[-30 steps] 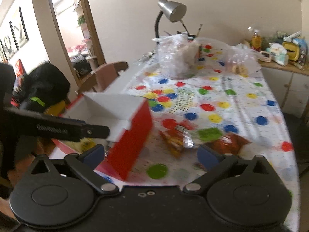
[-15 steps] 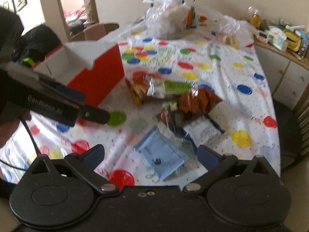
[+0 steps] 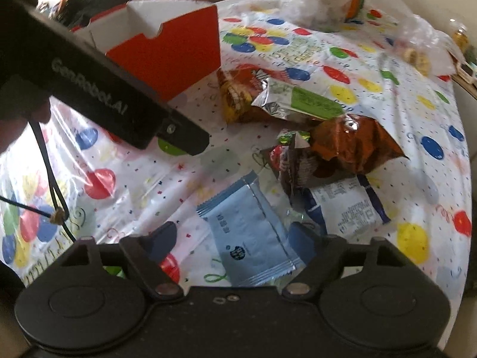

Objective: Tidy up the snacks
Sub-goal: 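Move both tools back to the remaining snack pile, then grasp the red crunchy-snack bag with the left tool while the right tool grasps the blue packet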

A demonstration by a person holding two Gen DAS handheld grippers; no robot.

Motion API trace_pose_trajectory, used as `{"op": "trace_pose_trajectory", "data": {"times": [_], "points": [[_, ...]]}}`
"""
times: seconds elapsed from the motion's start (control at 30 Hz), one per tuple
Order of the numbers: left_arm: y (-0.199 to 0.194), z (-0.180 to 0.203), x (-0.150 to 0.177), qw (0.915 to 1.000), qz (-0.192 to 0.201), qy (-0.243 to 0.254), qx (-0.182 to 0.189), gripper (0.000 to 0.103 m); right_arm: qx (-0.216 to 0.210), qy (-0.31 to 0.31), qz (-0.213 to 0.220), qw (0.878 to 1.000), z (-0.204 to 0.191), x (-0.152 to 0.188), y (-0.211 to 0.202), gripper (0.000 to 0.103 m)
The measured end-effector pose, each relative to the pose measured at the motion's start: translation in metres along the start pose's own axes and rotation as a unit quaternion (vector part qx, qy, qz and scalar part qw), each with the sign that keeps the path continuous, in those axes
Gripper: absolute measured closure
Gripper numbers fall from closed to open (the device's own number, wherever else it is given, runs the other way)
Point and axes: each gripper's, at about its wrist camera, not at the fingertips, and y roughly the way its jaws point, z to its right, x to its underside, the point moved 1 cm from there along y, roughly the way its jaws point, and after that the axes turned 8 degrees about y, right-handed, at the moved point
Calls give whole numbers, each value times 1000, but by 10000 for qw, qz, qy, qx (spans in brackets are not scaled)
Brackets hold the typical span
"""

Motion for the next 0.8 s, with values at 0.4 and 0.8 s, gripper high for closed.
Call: {"op": "trace_pose_trajectory", "data": {"times": [0.4,0.8], "points": [[14,-16,-45,9991,-21,266,-316,23,-169,-506,-228,9983,5,-11,17,48],[72,-21,-75,9806,-979,1592,-598,23,-435,-338,-291,9981,8,-11,13,57]]}}
